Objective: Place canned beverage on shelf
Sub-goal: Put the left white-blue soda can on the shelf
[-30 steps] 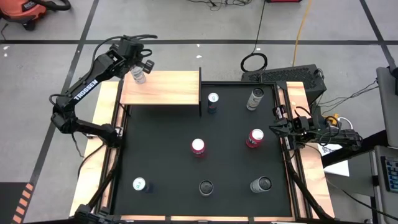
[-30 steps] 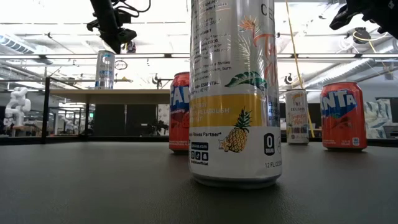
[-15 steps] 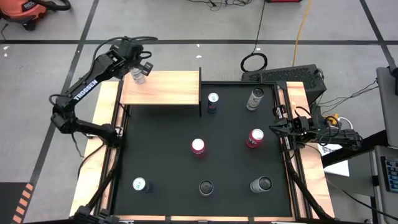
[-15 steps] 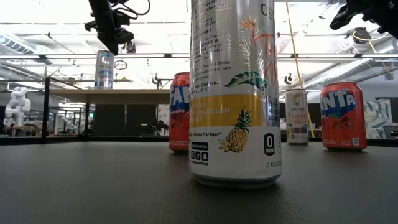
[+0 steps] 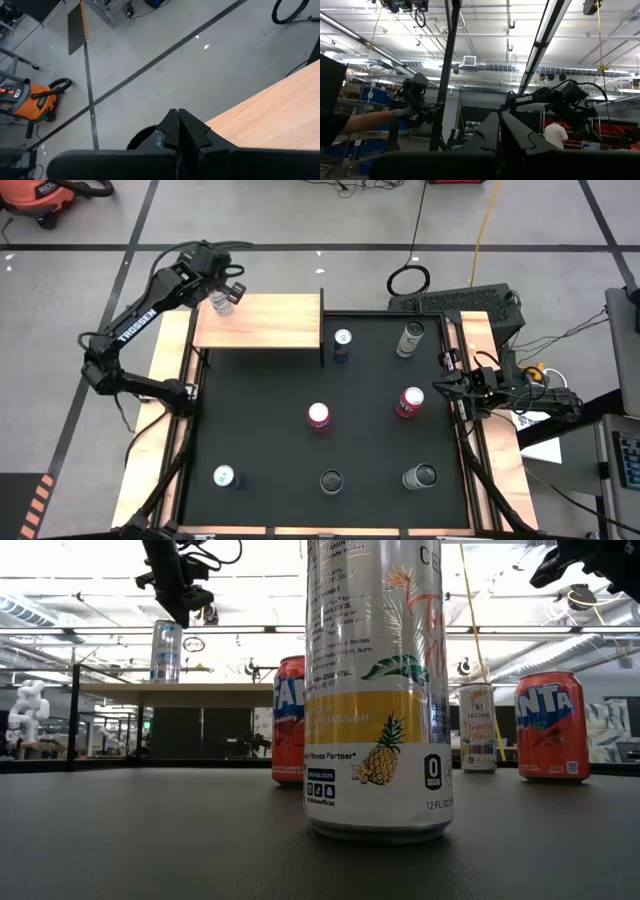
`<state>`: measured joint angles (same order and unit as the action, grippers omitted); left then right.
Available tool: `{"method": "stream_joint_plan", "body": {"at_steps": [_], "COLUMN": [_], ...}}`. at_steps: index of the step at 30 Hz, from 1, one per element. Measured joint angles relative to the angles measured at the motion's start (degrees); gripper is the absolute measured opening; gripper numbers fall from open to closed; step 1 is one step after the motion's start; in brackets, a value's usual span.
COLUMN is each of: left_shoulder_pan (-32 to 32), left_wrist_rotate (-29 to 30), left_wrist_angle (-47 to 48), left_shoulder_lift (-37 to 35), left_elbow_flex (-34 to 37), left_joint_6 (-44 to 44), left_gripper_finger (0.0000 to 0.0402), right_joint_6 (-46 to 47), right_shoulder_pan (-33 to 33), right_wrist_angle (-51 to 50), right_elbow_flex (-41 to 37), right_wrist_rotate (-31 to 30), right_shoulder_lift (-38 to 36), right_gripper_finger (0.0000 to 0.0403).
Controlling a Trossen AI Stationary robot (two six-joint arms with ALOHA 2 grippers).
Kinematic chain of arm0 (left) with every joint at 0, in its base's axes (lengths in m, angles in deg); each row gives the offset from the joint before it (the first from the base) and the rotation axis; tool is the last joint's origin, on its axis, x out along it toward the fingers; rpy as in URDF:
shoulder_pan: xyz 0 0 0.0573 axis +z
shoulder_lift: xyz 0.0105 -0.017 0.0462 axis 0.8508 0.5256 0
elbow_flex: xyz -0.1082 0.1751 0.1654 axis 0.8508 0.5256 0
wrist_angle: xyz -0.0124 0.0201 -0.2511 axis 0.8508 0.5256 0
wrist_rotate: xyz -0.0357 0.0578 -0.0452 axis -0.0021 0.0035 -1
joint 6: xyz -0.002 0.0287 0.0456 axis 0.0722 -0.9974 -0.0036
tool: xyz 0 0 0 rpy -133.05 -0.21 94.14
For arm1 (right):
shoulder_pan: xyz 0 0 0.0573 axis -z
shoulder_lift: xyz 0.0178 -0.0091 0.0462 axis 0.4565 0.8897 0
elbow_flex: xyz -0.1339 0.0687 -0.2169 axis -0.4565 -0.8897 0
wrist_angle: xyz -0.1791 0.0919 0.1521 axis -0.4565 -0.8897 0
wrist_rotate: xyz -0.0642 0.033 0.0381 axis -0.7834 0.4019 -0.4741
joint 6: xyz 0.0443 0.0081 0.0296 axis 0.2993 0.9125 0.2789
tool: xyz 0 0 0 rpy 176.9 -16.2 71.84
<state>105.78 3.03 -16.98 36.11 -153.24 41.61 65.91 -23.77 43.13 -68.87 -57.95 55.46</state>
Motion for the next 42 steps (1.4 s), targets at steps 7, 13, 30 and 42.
{"method": "stream_joint_plan", "body": {"at_steps": [7,13,30,42], "left_shoulder_pan": [0.0,0.0,0.0,0.0], "left_wrist_rotate": [0.1,-0.6,-1.4,-8.4], "left_wrist_angle": [2.2,3.4,3.8,13.4], "left_shoulder_lift": [-0.7,-3.2,-8.3,-12.8], "left_elbow_flex": [0.0,0.2,0.2,0.1], "left_joint_6": [0.0,0.2,0.0,3.5], "left_gripper_finger": [0.0001,0.0001,0.0001,0.0001], "right_joint_6": [0.0,1.6,1.5,1.4], "right_shoulder_pan": [0.0,0.0,0.0,0.0], "right_wrist_angle": [0.0,0.0,0.0,0.0], "right_elbow_flex": [0.0,0.0,0.0,0.0], "right_wrist_rotate": [0.0,0.0,0.0,0.0], "right_shoulder_lift": [0.0,0.0,0.0,0.0], "right_gripper_finger": [0.0,0.0,0.0,0.0]}}
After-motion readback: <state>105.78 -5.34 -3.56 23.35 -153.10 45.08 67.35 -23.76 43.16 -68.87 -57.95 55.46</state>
